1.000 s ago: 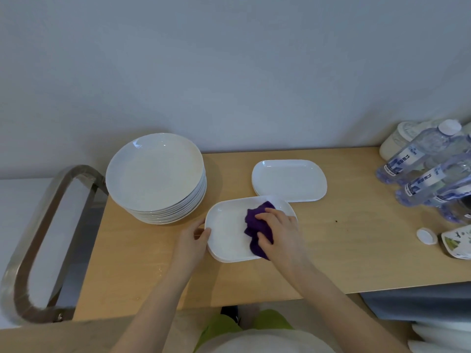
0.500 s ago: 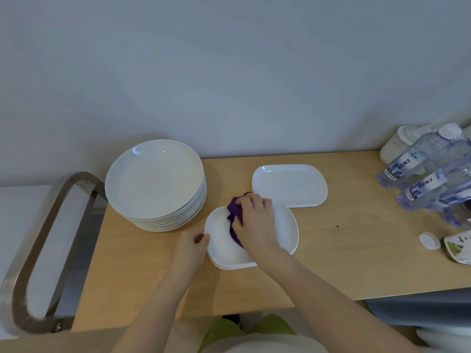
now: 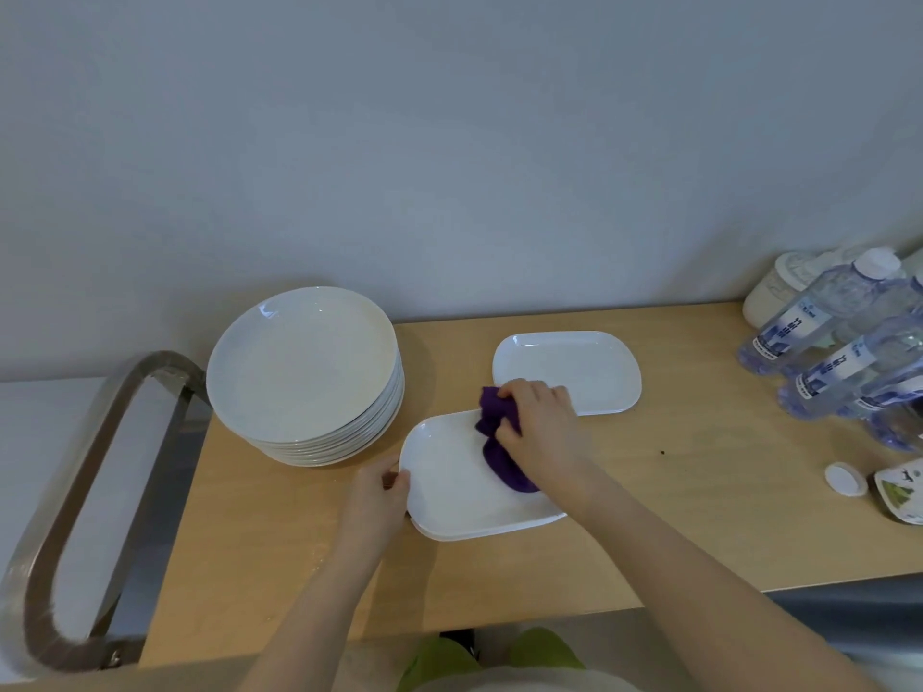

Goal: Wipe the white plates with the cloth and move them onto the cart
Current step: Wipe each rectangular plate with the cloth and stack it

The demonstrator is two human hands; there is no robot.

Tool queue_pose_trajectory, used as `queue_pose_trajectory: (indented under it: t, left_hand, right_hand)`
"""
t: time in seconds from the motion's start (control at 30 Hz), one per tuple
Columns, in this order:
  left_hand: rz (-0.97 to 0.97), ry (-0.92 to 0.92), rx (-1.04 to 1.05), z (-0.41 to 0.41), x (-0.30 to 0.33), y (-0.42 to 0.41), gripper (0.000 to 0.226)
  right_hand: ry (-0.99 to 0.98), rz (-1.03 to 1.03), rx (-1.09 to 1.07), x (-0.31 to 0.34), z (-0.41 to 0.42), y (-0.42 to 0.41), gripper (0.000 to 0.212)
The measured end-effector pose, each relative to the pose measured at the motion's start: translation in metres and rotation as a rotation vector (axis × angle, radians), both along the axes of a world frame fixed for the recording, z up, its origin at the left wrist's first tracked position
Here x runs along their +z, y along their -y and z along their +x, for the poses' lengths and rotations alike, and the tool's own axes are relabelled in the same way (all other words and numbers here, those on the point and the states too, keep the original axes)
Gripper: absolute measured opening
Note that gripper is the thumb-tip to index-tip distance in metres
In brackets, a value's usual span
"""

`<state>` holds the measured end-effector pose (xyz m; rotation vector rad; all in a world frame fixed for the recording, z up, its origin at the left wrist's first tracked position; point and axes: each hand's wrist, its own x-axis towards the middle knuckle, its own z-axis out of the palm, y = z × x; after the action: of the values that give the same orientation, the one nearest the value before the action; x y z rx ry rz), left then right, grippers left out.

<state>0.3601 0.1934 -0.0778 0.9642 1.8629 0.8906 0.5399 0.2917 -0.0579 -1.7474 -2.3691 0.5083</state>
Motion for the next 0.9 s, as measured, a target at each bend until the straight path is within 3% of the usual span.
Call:
queue_pose_trajectory:
  t: [0.23,0.5,0.77,0.9]
  left_hand:
    - [-0.039,0.099,0.094,-0.002,-0.006,-0.001,0.030]
    - [-0.009,0.205,0.093,-0.004,-0.006,0.001,0.035]
    - [0.036,0.160,0.031,-0.004,-0.007,0.002,0.043]
    - [0.016,0.144,0.026,-0.006,-0.008,0.000,0.044]
  right_hand:
    - [-0.116,0.009,0.024,-0.004,0.049,0.014,0.037]
    - [-0.155,0.082,-0.123,-0.018,0.006,0.044,0.035]
    - [-0.109,0.018,0.169,-0.015,-0.064,0.054,0.037]
    - [-0.079,0.020,0.175,-0.018,-0.064,0.069,0.040]
